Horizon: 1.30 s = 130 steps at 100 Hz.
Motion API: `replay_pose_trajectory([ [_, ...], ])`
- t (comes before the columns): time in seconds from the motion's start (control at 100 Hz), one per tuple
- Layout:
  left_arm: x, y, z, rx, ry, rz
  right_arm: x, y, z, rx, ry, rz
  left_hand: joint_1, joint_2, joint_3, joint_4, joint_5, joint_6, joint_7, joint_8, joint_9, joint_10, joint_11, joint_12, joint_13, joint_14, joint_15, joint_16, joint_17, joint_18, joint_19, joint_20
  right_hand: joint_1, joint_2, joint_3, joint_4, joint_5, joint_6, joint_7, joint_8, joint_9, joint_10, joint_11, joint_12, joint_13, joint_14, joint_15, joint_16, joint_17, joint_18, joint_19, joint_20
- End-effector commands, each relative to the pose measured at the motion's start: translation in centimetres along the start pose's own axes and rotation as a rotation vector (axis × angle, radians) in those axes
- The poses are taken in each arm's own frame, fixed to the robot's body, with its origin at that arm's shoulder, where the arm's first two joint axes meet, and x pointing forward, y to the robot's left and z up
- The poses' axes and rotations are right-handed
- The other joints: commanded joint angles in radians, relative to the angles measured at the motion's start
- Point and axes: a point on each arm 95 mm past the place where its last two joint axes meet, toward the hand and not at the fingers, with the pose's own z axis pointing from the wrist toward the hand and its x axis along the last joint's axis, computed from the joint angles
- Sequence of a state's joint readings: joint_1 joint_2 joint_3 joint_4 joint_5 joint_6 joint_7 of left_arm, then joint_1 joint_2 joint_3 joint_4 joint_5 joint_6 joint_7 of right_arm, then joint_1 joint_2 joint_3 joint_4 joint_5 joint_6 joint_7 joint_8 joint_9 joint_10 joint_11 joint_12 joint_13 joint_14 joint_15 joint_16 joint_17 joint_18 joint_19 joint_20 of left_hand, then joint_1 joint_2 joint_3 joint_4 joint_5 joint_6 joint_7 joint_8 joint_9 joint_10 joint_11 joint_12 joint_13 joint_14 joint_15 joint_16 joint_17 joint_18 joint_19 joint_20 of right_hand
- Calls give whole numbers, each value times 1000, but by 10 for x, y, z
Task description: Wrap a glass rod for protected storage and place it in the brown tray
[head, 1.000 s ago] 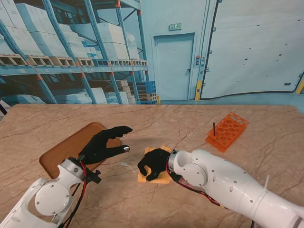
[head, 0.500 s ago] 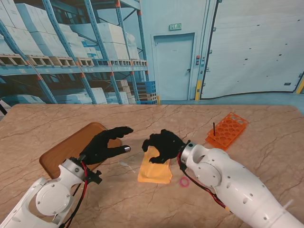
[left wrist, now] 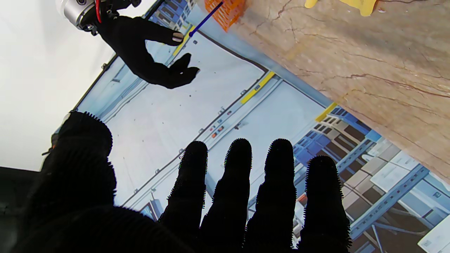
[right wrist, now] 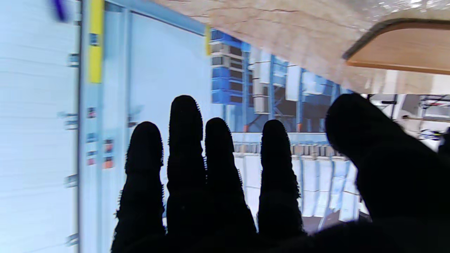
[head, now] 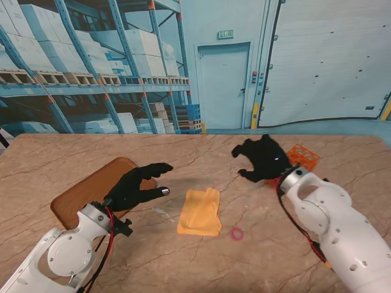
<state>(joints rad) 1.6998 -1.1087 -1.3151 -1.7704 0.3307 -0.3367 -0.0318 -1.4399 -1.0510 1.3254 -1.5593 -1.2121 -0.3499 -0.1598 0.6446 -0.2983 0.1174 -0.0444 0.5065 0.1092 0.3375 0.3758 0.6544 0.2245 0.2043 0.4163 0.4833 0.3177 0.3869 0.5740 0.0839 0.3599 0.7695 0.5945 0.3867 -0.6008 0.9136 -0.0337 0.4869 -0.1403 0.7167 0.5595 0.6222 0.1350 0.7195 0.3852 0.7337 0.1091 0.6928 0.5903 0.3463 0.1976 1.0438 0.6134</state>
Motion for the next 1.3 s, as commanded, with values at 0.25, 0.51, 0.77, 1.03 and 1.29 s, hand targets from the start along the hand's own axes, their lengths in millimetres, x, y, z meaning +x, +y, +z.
replay_pose_trajectory([
  [0.25, 3, 3, 2, -10, -5, -17, -58, 1, -43, 29, -224, -62, 5, 46, -33, 31, -10, -36, -18, 10, -1, 4, -21, -7, -11, -9, -13, -4, -13, 16, -4, 16, -41, 48, -246, -58, -149, 48, -56, -53, -156, -6, -110, -54, -90, 0, 2, -1, -38, -31, 25, 40],
  [0.51, 4, 4, 3, -4, -11, -29, -78, -19, -66, 133, -259, -5, 6, 62, -43, 32, -3, -35, -21, 9, 5, 7, -24, -7, -10, -4, -13, -4, -14, 21, -5, 16, -15, -30, -307, -45, -214, 30, -77, -63, -232, 11, -128, -64, -112, -27, -1, 9, -50, -56, 1, 65],
  [0.77, 5, 3, 4, -1, -13, -30, -84, -50, -69, 195, -312, 85, 14, 72, -50, 33, -2, -38, -23, 8, 7, 7, -25, -7, -9, -2, -12, -4, -13, 21, -3, 16, 139, -41, -215, -52, -209, -89, -10, -48, -151, 24, 189, 154, -75, -79, 343, 202, -11, -82, 45, 138],
  [1.03, 2, 0, 2, 25, -19, -25, -88, -69, -57, 205, -356, 196, 24, 79, -56, 32, 6, -37, -19, 10, 12, 7, -24, -6, -5, -2, -9, -3, -10, 22, 1, 16, 145, -82, 10, -83, -160, -152, 42, -46, -103, 10, 185, 158, -59, -73, 346, 195, -8, -71, 54, 128],
  [1.29, -1, 0, 3, 24, -30, -26, -92, -82, -49, 192, -395, 280, 29, 88, -62, 32, 6, -37, -16, 11, 12, 9, -24, -6, -6, 1, -7, -3, -12, 23, 4, 15, 138, -52, 75, -87, -75, -190, 74, -41, -16, -23, 165, 132, -48, -61, 319, 177, -15, -54, 40, 119],
])
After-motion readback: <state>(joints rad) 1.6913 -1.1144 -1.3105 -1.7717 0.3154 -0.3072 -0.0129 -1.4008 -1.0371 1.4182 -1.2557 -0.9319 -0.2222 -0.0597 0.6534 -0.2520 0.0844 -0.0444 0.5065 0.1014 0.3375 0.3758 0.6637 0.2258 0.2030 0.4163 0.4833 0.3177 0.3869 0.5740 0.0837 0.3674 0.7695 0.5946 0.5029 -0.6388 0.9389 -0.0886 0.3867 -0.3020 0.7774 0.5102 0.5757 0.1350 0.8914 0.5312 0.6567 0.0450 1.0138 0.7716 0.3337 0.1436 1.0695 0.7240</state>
